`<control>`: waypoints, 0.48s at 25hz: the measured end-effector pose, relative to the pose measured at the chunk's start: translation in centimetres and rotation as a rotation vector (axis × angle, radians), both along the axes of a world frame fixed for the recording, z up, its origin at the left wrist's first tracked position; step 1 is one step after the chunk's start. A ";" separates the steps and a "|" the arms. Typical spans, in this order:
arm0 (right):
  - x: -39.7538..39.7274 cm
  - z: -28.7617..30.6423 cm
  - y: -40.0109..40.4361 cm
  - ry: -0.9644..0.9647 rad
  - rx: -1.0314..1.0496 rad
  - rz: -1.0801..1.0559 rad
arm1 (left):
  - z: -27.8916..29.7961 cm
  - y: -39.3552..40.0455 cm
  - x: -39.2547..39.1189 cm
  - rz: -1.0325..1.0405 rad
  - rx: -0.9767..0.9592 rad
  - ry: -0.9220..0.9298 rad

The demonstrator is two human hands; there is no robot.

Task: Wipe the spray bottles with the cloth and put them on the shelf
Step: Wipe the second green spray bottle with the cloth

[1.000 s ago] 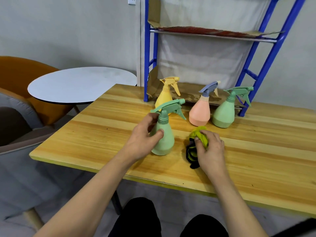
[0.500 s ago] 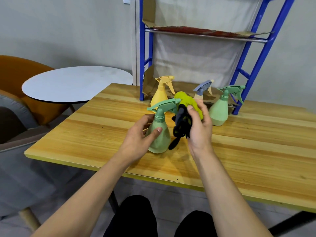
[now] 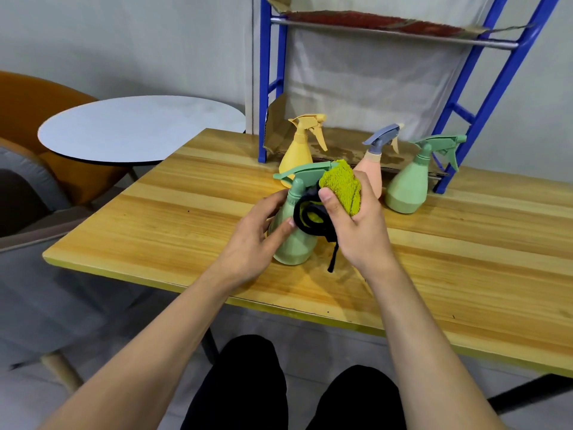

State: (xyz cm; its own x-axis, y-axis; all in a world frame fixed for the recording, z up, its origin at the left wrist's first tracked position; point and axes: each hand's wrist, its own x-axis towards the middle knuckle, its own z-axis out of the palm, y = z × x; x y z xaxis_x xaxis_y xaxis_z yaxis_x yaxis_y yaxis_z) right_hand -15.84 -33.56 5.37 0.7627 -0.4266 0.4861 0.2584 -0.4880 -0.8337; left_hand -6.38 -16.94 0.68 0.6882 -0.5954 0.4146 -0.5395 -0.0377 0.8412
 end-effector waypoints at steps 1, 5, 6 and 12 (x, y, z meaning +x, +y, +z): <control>-0.3 -0.1 -0.1 0.022 -0.033 -0.007 | -0.1 0.0 0.0 -0.001 -0.002 0.002; -0.7 -0.2 -0.5 0.083 -0.107 -0.030 | -0.1 -0.1 0.1 -0.003 0.000 0.016; -0.9 -0.5 -0.8 0.097 -0.124 -0.036 | -0.1 -0.1 0.0 0.000 -0.003 0.031; -4.8 -3.3 -2.9 0.153 -0.065 -0.189 | 0.0 -0.3 -0.3 0.012 0.012 0.088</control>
State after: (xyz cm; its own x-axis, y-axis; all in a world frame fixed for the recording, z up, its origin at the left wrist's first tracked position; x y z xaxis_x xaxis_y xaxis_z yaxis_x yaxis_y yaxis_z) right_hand -20.60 -36.44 2.04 0.7391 -0.5407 0.4018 0.0302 -0.5693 -0.8216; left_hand -6.72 -17.19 0.71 0.7287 -0.5916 0.3449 -0.4626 -0.0539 0.8849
